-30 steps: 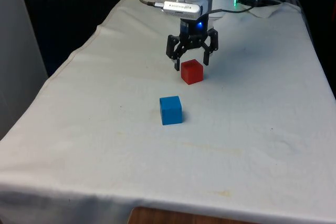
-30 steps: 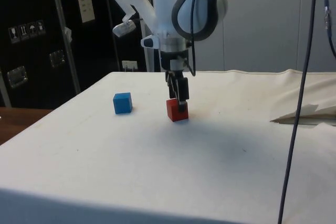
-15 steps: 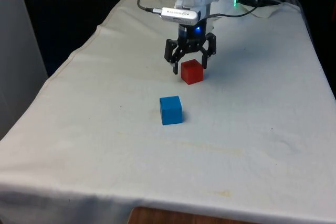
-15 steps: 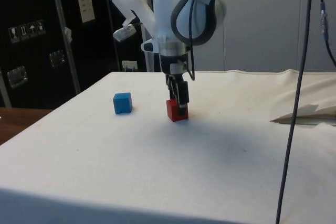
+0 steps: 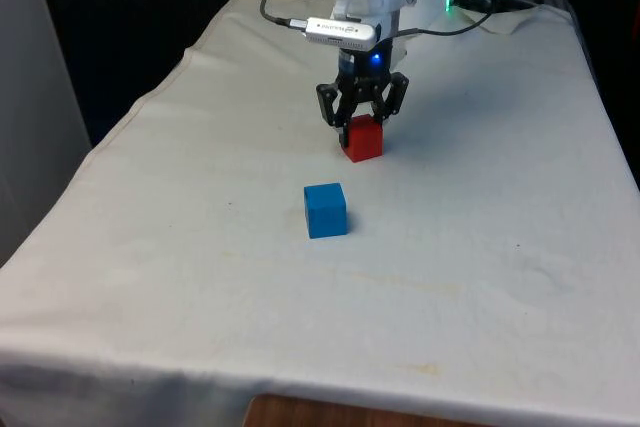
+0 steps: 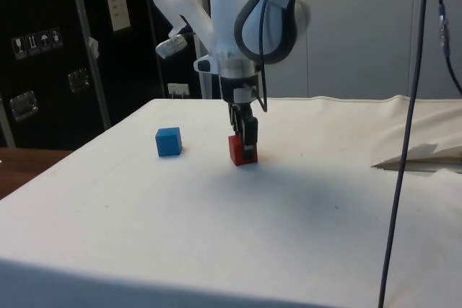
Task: Stack the two cubes.
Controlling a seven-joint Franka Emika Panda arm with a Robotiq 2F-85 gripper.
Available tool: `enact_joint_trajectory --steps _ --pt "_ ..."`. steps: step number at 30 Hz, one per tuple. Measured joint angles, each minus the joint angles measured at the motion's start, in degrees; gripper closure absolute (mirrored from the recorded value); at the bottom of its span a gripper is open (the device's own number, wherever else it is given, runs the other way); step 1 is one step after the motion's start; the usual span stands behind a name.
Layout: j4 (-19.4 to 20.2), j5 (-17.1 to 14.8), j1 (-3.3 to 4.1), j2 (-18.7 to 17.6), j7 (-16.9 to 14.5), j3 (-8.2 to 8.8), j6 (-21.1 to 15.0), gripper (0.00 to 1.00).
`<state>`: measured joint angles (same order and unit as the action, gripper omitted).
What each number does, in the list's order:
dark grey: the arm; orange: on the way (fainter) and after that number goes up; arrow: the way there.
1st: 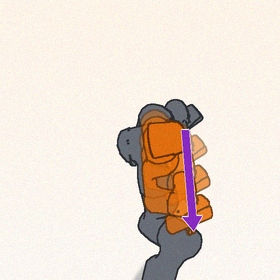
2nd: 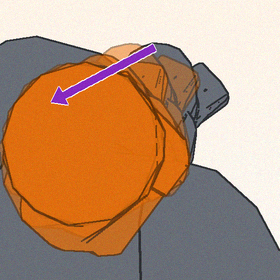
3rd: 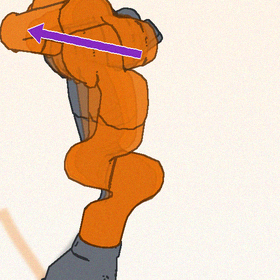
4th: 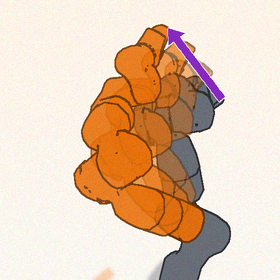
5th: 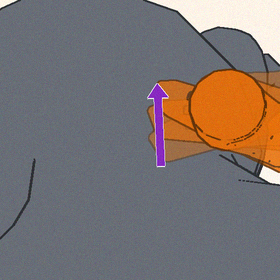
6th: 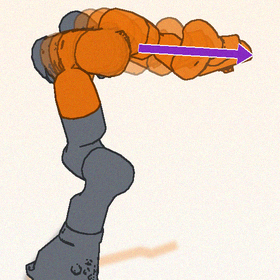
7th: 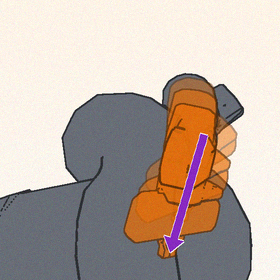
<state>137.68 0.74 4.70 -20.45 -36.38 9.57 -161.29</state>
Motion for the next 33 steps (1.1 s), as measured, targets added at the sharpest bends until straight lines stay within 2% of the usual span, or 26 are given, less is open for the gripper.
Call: enact_joint_trajectory --steps 8,22,33 --pt "-0.7 0.0 0.00 0.6 0.0 0.06 0.4 1.00" --pt "-1.5 0.0 0.00 5.2 0.0 0.11 5.2 1.00" --pt "-3.9 0.0 0.00 6.3 0.3 0.11 8.1 1.00"
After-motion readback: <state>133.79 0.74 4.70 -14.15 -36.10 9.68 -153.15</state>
